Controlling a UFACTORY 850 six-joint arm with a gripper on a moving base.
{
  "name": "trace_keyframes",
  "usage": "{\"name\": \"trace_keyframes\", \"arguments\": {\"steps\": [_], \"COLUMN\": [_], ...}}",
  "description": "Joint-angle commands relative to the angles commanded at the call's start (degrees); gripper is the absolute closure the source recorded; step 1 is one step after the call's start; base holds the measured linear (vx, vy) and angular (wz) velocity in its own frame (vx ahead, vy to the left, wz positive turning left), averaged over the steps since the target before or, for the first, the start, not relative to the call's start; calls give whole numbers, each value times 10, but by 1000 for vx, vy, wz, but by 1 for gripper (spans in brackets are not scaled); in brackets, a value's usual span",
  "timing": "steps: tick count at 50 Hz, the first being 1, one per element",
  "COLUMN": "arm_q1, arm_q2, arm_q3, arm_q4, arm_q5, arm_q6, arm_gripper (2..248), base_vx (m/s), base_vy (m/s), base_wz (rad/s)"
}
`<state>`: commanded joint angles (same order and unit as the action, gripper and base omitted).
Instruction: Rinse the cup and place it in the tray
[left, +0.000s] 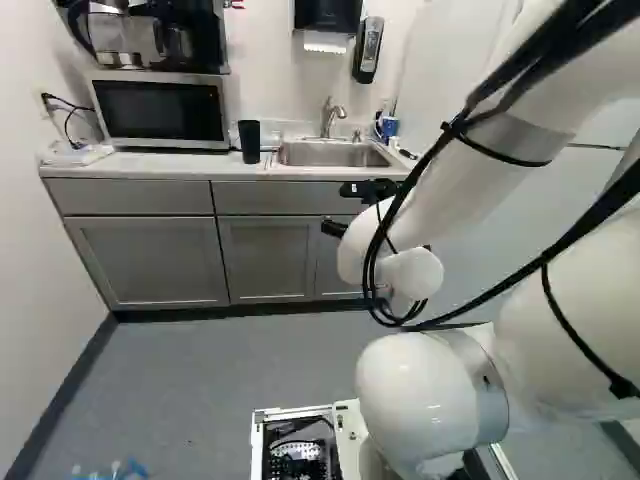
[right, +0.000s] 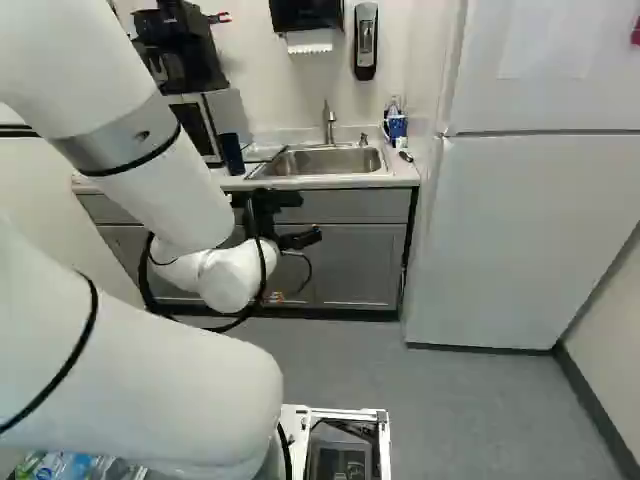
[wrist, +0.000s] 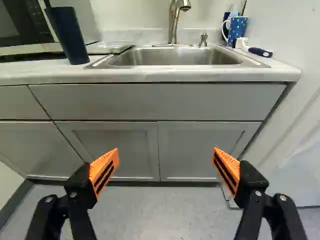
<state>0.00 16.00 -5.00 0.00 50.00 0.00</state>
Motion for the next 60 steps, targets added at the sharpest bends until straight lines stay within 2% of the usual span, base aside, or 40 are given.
{"name": "trace_keyframes", "arguments": {"steps": [43, 60], "arm_q1": [0, 0], "arm_q2": [-1, -9], "arm_q3": [0, -16], "arm_q4": [0, 0], "arm_q5": [0, 0], "arm_q6": [0, 0], "arm_gripper": [3, 3], "base_vx": [0, 0], "base_vy": [0, 0], "base_wz": [0, 0]}}
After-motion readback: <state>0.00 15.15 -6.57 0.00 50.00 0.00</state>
